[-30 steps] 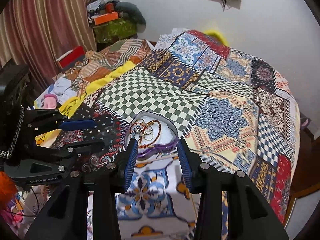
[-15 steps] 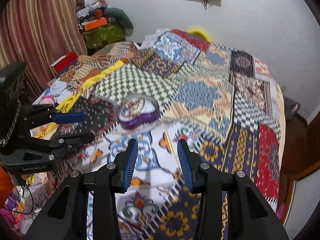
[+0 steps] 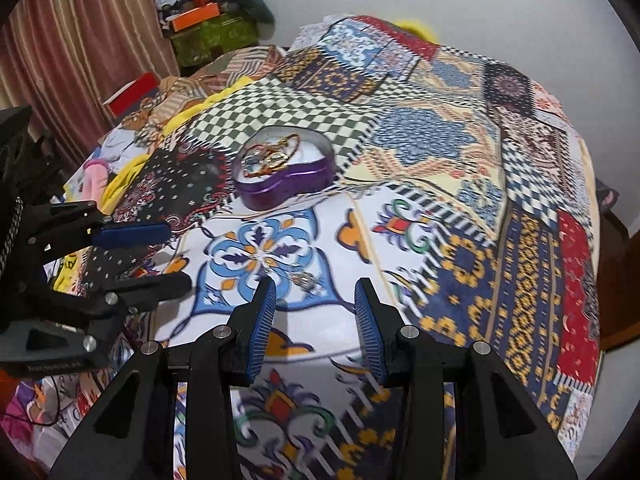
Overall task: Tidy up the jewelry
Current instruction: 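Move both tools back to the last silver rings on the quilt, then grasp a silver ring with the right tool while the left tool grasps another silver ring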
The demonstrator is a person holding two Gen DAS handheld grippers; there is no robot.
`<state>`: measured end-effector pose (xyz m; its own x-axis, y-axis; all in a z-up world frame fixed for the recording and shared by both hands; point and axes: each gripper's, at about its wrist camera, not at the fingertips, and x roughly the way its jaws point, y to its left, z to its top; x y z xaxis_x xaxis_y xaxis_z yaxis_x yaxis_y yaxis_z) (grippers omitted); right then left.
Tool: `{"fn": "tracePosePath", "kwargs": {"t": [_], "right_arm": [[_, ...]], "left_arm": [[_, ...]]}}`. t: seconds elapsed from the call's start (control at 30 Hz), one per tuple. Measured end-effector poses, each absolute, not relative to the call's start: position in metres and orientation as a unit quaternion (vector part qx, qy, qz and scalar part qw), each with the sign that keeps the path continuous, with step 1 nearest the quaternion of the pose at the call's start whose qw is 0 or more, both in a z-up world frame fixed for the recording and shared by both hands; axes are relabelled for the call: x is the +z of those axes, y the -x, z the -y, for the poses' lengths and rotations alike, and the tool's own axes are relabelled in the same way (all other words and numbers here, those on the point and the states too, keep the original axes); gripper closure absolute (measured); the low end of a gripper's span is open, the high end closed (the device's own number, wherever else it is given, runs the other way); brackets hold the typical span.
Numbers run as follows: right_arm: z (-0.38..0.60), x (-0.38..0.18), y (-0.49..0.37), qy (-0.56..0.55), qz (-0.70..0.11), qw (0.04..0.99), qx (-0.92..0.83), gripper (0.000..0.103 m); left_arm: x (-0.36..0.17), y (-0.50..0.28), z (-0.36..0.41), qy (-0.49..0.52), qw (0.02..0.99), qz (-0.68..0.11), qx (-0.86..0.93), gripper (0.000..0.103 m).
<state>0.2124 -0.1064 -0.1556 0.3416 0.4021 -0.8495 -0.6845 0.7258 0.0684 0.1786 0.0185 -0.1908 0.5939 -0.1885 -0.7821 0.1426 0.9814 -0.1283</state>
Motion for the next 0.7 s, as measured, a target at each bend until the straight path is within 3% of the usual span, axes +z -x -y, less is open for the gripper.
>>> {"fn": "tracePosePath", "kwargs": {"t": [0.07,0.13,0.2,0.7], "right_arm": [[0.1,-0.159,-0.213,0.157,-0.465,0.801,0.343,0.068],[0.096,-0.164,-0.214,0.162,-0.47,0.796,0.345,0.082],[0.094,-0.168,-0.215,0.162,-0.478,0.789,0.351,0.09],[0.105,-0.155,-0.2,0.164,-0.455,0.799,0.357,0.097]], "left_arm": [[-0.191,-0.178,-0.019,0.024,0.893,-0.439,-0.093,0.06],[-0.192,-0.179,-0.02,0.024,0.893,-0.44,-0.094,0.06],[-0.192,-0.179,-0.021,0.021,0.893,-0.44,-0.093,0.06],[-0.186,-0.179,-0.019,0.021,0.896,-0.434,-0.09,0.06]]}}
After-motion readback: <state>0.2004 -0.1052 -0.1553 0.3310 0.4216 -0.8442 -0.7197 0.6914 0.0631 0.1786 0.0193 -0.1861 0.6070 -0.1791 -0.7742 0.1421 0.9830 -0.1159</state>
